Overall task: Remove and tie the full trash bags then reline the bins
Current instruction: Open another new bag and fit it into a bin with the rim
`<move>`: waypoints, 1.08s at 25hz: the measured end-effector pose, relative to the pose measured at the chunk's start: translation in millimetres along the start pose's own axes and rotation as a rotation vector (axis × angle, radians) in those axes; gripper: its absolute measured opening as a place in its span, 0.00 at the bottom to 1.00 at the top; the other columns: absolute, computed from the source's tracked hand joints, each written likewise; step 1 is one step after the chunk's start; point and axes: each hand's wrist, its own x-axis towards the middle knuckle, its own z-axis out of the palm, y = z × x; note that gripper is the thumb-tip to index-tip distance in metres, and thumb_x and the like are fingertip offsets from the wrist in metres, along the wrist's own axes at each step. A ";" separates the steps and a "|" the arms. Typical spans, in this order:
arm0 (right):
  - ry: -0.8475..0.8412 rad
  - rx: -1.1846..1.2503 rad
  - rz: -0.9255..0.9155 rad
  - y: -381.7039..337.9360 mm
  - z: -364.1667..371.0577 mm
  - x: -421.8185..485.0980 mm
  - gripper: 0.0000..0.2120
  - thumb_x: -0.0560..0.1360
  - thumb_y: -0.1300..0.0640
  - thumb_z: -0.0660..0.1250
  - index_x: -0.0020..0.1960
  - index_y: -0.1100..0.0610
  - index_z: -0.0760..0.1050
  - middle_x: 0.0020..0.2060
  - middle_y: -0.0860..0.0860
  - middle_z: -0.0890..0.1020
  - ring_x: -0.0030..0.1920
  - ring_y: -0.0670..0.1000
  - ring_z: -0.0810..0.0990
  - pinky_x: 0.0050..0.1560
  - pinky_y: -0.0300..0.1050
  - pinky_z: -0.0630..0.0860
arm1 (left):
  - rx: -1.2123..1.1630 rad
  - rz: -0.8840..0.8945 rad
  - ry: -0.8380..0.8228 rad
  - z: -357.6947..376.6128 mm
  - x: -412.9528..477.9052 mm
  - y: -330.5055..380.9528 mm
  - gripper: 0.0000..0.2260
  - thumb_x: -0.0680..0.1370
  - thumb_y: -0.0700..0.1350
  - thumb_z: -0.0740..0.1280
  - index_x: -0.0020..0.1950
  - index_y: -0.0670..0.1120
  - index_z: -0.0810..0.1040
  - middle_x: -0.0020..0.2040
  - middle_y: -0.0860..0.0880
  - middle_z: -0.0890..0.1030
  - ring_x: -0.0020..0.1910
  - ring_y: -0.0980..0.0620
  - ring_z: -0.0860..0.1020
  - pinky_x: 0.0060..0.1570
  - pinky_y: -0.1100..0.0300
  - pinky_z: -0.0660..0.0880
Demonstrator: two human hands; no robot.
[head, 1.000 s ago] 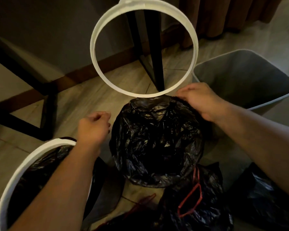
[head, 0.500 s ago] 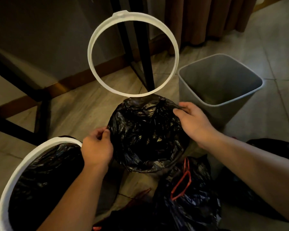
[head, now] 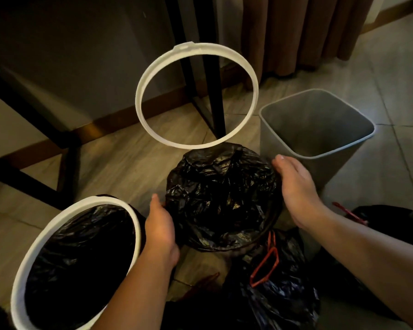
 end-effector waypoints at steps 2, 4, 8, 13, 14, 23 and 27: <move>-0.101 0.052 0.026 9.5 0.0 -5.7 0.23 0.66 0.31 0.69 0.58 0.39 0.83 0.55 0.42 0.87 0.56 0.42 0.85 0.62 0.49 0.75 | 0.186 0.111 -0.003 2.0 -3.1 -12.3 0.28 0.83 0.65 0.56 0.78 0.52 0.71 0.75 0.50 0.76 0.70 0.48 0.76 0.72 0.47 0.70; -0.199 0.072 0.087 15.9 6.4 -6.8 0.30 0.66 0.31 0.70 0.65 0.41 0.79 0.56 0.42 0.87 0.58 0.45 0.85 0.63 0.51 0.75 | 0.334 0.199 0.039 7.8 -9.9 -22.0 0.26 0.85 0.62 0.54 0.81 0.54 0.65 0.77 0.52 0.71 0.69 0.53 0.71 0.69 0.51 0.69; -0.229 0.161 0.107 12.9 12.0 0.7 0.19 0.73 0.38 0.68 0.62 0.38 0.76 0.50 0.39 0.87 0.50 0.40 0.86 0.53 0.45 0.76 | 0.264 0.216 0.040 18.9 -12.8 -23.5 0.24 0.87 0.60 0.54 0.81 0.53 0.65 0.77 0.49 0.72 0.73 0.45 0.72 0.75 0.43 0.68; -0.164 0.222 0.014 -6.1 4.4 11.1 0.18 0.83 0.54 0.64 0.73 0.53 0.74 0.57 0.48 0.87 0.59 0.46 0.84 0.53 0.41 0.80 | 0.027 0.233 0.117 20.3 -27.3 -6.7 0.25 0.84 0.61 0.57 0.77 0.51 0.72 0.73 0.47 0.77 0.70 0.44 0.76 0.71 0.46 0.72; -0.064 0.266 -0.038 -12.8 -3.2 11.4 0.19 0.82 0.57 0.63 0.72 0.56 0.75 0.59 0.51 0.86 0.62 0.49 0.84 0.54 0.40 0.80 | -0.091 0.249 0.145 16.8 -33.4 0.2 0.23 0.83 0.61 0.58 0.73 0.52 0.76 0.71 0.45 0.79 0.69 0.46 0.77 0.68 0.49 0.72; -0.186 -0.077 -0.251 -63.4 -7.4 -0.7 0.22 0.71 0.43 0.69 0.65 0.41 0.78 0.64 0.44 0.80 0.65 0.45 0.78 0.65 0.46 0.72 | 0.154 0.517 0.040 16.4 -60.2 69.5 0.14 0.77 0.54 0.69 0.61 0.57 0.83 0.61 0.57 0.82 0.59 0.61 0.78 0.63 0.55 0.72; -0.203 -0.164 -0.271 -37.0 -8.2 -4.9 0.24 0.66 0.58 0.66 0.59 0.40 0.80 0.57 0.40 0.84 0.59 0.38 0.81 0.61 0.41 0.77 | 0.442 0.553 0.044 6.3 -40.5 31.6 0.15 0.79 0.39 0.68 0.55 0.58 0.84 0.52 0.56 0.85 0.42 0.64 0.83 0.42 0.66 0.78</move>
